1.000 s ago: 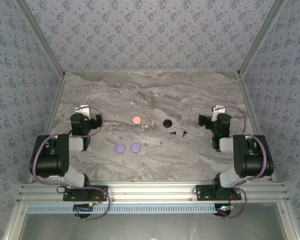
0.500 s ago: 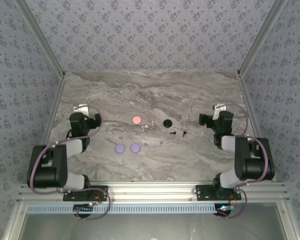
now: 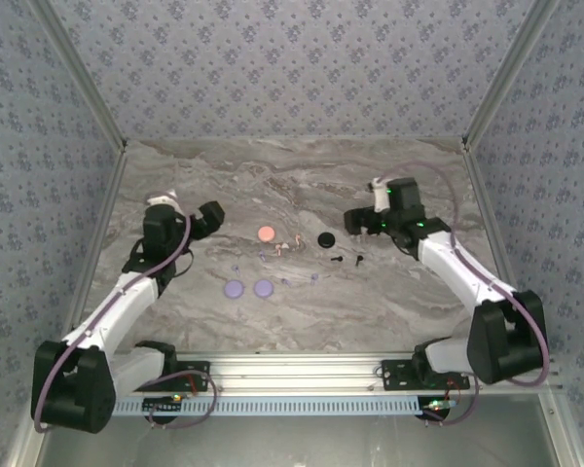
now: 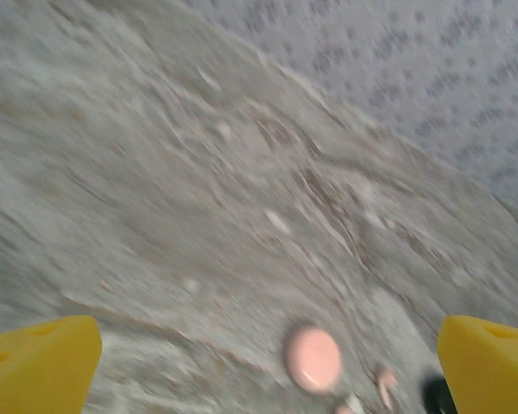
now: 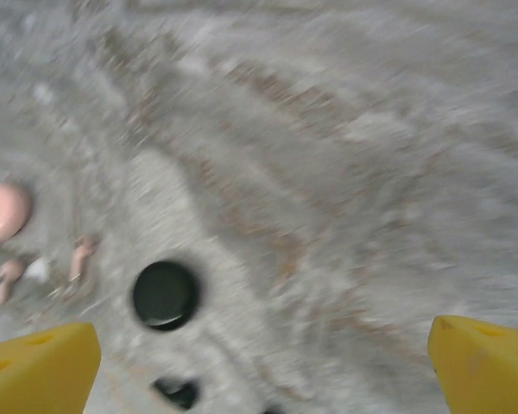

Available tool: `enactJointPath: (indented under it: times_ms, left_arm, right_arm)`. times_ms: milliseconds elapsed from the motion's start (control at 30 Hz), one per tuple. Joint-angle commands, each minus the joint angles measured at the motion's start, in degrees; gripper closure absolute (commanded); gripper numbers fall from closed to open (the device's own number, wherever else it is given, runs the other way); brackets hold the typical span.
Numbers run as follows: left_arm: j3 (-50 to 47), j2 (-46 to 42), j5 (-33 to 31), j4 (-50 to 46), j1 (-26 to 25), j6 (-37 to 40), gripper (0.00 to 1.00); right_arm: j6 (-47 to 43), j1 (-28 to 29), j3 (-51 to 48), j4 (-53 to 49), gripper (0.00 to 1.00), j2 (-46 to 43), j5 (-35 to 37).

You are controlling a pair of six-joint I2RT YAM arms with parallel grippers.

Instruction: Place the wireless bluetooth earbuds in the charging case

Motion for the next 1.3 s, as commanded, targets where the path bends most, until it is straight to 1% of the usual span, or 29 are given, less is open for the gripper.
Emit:
enactJointPath:
  times_ms: [0,100,233,300,400,600,967,1267]
  left_arm:
    - [3.1,2.6,2.2,-0.9,-3.8,-4.4,0.01]
    - [6.4,5.4,1.3,-2.6,-5.5,-3.2,0.01]
    - [7.1,7.5,0.8,-1.6,-7.0,-3.3,0.01]
    - [6.9,8.0,0.7,-1.3,-7.3,-3.6,0.01]
    - [6.6,8.4,0.5,-0.9,-7.4,-4.0,0.01]
    - [7.0,8.5,0.3,-0.9,-7.6,-4.1,0.01]
    - [7.7,8.8,0.1,-2.0,-7.5,-3.7,0.01]
    - [7.7,8.7,-0.1,-2.7,-7.5,-3.3,0.01]
  right_arm:
    - [1.7,4.7,3.7,-11.5,0.0,5.2,1.8]
    - [1.8,7.7,6.9,-12.6,0.0,10.0,3.7]
    - [0.3,10.6,12.4,-14.9,0.01,17.1,7.1]
    - [0.1,11.1,14.3,-15.3,0.04,20.0,7.7]
    - [-0.6,11.4,18.2,-15.7,0.14,24.5,8.0]
    - [-1.6,13.3,22.7,-16.6,0.19,31.5,9.9]
    - [-2.1,14.1,25.3,-17.6,0.27,36.2,10.5]
    - [-2.3,14.4,25.2,-17.2,0.38,37.9,11.4]
